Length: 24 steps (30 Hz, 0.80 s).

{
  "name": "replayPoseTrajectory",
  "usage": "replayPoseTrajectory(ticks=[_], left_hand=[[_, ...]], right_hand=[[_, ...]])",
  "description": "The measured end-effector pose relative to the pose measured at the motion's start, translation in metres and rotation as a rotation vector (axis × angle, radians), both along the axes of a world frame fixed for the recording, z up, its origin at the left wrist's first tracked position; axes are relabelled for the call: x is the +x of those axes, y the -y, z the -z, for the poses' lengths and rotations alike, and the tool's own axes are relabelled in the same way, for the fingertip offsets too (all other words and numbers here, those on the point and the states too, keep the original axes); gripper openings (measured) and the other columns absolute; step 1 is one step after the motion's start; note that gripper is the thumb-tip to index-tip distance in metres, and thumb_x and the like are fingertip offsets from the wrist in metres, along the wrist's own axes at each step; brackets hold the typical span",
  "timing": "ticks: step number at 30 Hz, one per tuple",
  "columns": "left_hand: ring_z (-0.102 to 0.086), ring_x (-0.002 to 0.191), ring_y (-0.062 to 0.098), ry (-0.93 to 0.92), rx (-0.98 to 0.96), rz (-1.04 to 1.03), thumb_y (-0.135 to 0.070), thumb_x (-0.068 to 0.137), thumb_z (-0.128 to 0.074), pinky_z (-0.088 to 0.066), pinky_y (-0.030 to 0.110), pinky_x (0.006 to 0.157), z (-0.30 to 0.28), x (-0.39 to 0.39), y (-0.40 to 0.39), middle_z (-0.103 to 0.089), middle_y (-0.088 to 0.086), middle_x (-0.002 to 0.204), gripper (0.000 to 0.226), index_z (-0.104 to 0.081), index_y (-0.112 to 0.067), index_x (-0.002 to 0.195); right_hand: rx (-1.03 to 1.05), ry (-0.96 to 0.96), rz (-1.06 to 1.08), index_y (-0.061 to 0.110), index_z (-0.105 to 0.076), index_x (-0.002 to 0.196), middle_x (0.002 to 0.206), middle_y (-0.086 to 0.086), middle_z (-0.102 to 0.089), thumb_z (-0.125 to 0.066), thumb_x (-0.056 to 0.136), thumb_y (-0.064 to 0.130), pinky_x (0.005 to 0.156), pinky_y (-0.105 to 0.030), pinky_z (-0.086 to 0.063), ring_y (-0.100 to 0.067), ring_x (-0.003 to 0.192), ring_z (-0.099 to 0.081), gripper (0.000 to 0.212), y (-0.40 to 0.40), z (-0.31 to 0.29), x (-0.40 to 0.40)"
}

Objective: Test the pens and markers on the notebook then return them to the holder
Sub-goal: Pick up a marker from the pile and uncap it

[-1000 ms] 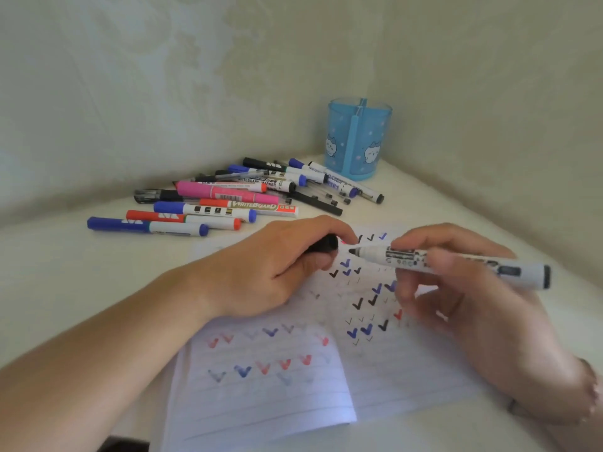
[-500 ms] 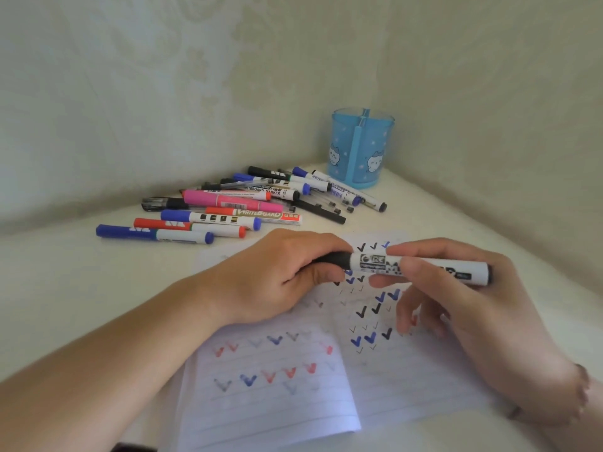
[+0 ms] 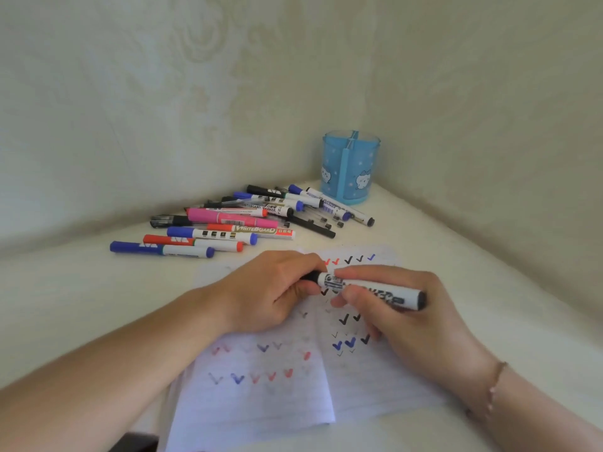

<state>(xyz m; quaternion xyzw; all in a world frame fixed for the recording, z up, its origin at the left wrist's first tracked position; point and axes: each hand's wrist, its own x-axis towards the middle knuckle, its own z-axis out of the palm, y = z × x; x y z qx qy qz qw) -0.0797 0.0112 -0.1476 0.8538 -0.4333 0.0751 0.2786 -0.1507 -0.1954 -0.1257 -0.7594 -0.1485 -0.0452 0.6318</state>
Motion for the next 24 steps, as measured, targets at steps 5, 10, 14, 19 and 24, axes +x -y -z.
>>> replayPoseTrajectory(ticks=[5, 10, 14, 19, 24], left_hand=[[-0.046, 0.063, 0.003, -0.173, 0.201, -0.059, -0.059, 0.085, -0.057, -0.036, 0.025, 0.058, -0.022, 0.004, 0.005, -0.050, -0.013, 0.070, 0.033, -0.056, -0.027, 0.091], [-0.050, 0.067, 0.012, -0.861, 0.704, -0.007, -0.016, 0.078, -0.059, -0.042, 0.026, 0.061, -0.076, 0.040, 0.032, -0.054, 0.001, 0.085, 0.021, -0.057, -0.015, 0.098], [-0.062, 0.057, 0.014, -0.954, 0.937, -0.193, -0.006, 0.093, -0.050, -0.053, 0.022, 0.060, -0.084, 0.063, 0.061, -0.068, 0.008, 0.071, 0.015, -0.059, -0.011, 0.104], [-0.054, 0.064, 0.011, -0.627, 0.696, -0.238, -0.032, 0.097, -0.054, -0.045, 0.022, 0.059, -0.083, 0.043, 0.048, -0.064, -0.004, 0.083, 0.015, -0.063, -0.021, 0.096], [-0.048, 0.067, 0.001, -0.324, -0.017, -0.304, -0.020, 0.094, -0.062, -0.042, 0.020, 0.065, -0.085, -0.018, -0.055, -0.058, -0.011, 0.077, 0.008, -0.062, -0.026, 0.089]], right_hand=[[0.033, 0.034, 0.152, 0.029, -0.066, 0.085, 0.075, -0.010, -0.066, -0.077, 0.078, 0.023, 0.052, -0.028, -0.047, -0.011, 0.059, -0.056, 0.014, 0.008, -0.004, 0.004], [0.141, 0.000, 0.220, 0.019, -0.062, 0.077, 0.061, 0.004, -0.057, -0.076, 0.079, 0.011, 0.047, -0.024, -0.042, -0.013, 0.052, -0.051, 0.017, 0.011, -0.007, 0.007], [0.149, -0.004, 0.189, 0.020, -0.064, 0.076, 0.052, 0.006, -0.056, -0.072, 0.084, 0.009, 0.044, -0.020, -0.041, -0.012, 0.051, -0.051, 0.015, 0.013, -0.006, 0.001], [0.226, 0.017, 0.215, 0.020, -0.065, 0.078, 0.051, -0.004, -0.059, -0.063, 0.091, 0.013, 0.046, -0.020, -0.039, -0.014, 0.045, -0.046, 0.015, 0.020, -0.008, -0.002], [0.334, 0.016, 0.109, 0.015, -0.062, 0.075, 0.052, -0.010, -0.053, -0.054, 0.096, 0.019, 0.044, -0.027, -0.027, -0.020, 0.048, -0.040, 0.023, -0.003, -0.041, -0.002]])
